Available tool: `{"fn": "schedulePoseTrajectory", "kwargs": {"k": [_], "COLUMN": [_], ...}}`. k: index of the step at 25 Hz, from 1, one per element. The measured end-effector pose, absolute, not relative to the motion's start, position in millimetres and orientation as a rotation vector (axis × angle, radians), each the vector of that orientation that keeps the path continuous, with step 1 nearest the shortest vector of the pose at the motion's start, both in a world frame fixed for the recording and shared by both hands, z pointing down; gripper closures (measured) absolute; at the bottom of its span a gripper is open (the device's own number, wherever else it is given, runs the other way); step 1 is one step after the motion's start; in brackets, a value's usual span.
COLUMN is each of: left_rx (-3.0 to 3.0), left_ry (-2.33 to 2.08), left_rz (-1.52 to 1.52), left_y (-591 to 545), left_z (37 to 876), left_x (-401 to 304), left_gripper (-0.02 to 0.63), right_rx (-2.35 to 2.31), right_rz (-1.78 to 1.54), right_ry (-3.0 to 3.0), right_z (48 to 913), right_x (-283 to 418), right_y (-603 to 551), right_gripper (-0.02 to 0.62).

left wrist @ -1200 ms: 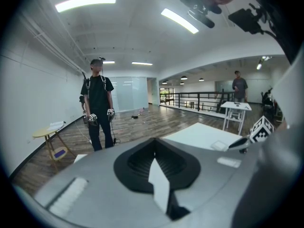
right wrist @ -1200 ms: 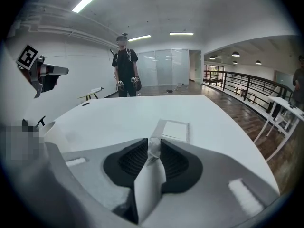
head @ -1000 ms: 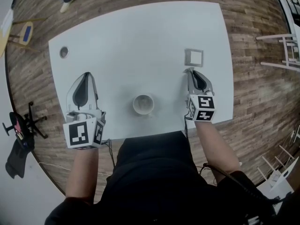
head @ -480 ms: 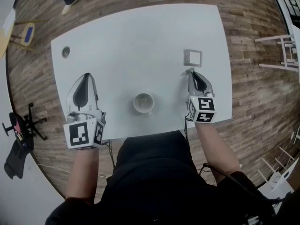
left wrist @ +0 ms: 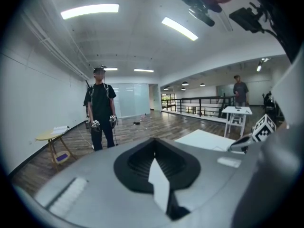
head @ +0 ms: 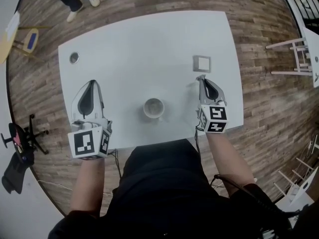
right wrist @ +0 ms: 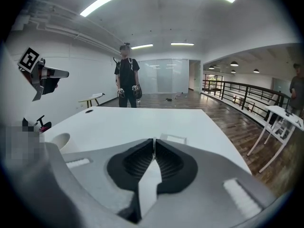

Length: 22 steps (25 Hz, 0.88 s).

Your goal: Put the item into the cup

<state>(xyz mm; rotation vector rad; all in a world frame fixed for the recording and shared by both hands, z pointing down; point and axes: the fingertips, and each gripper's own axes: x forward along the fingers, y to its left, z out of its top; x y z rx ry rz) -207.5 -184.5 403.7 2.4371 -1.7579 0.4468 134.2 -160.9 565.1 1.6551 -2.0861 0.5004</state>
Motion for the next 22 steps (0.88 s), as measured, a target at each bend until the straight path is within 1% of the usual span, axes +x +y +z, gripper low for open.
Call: {"fn": "schedulePoseTrajectory", "kwargs": {"k": [22], "left_rx": [2.507], "left_ry": [-1.778], "left_rz": [0.334], "left_y": [-170.8], "left_z": [382.0], "left_x": [-206.5], "left_gripper": [0.598], "right_rx": [1.739], "right_rz": [0.361], "right_ry": [-2.175], "right_z": [492.3], "right_x": [124.9], "right_y": [-157.5], "right_gripper": [0.578]}}
